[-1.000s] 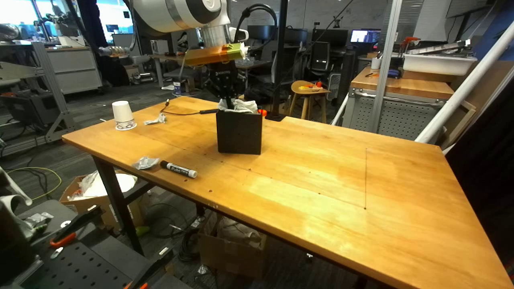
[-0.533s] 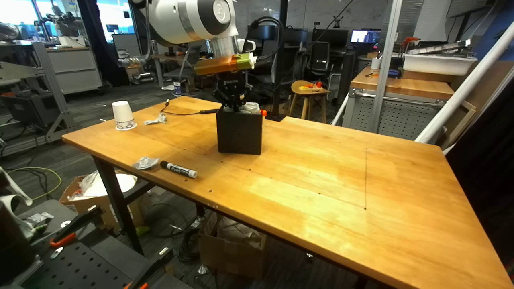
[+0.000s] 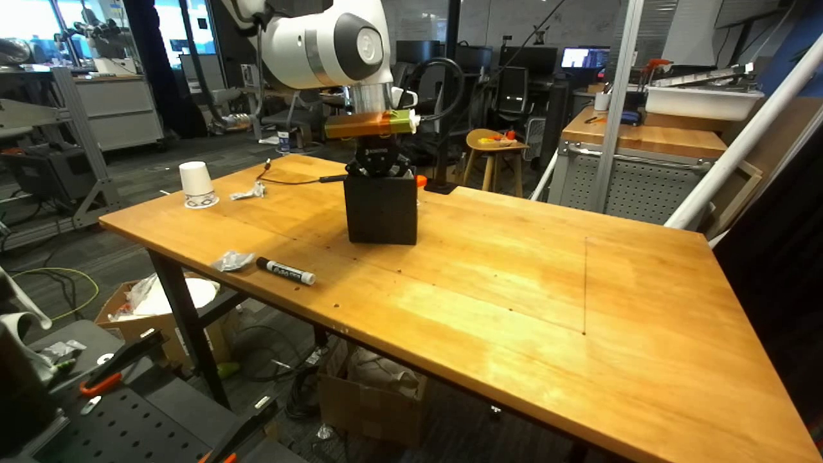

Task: Put the white towel in the black box

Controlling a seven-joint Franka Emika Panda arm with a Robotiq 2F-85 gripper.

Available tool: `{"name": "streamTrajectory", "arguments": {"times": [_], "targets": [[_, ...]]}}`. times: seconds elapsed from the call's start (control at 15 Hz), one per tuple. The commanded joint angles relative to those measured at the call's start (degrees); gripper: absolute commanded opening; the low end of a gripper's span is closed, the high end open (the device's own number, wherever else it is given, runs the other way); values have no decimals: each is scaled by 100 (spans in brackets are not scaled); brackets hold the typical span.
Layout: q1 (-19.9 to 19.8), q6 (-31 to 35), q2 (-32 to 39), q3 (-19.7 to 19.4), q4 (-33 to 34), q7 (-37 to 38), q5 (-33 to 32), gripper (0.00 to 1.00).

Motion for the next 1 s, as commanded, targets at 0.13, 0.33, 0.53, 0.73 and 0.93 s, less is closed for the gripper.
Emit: {"name": "streamTrajectory", "arguments": {"times": [0.13, 0.33, 0.53, 0.73, 0.93], "targets": [[-83, -313, 134, 190, 202, -357, 383, 0], [-121, -339, -118, 141, 97, -330, 369, 0], [-167, -362, -494, 61, -36, -236, 303, 0], [-203, -323, -890, 17, -110, -199, 278, 0], [-155, -329, -1111, 21, -72, -164, 264, 0]]}}
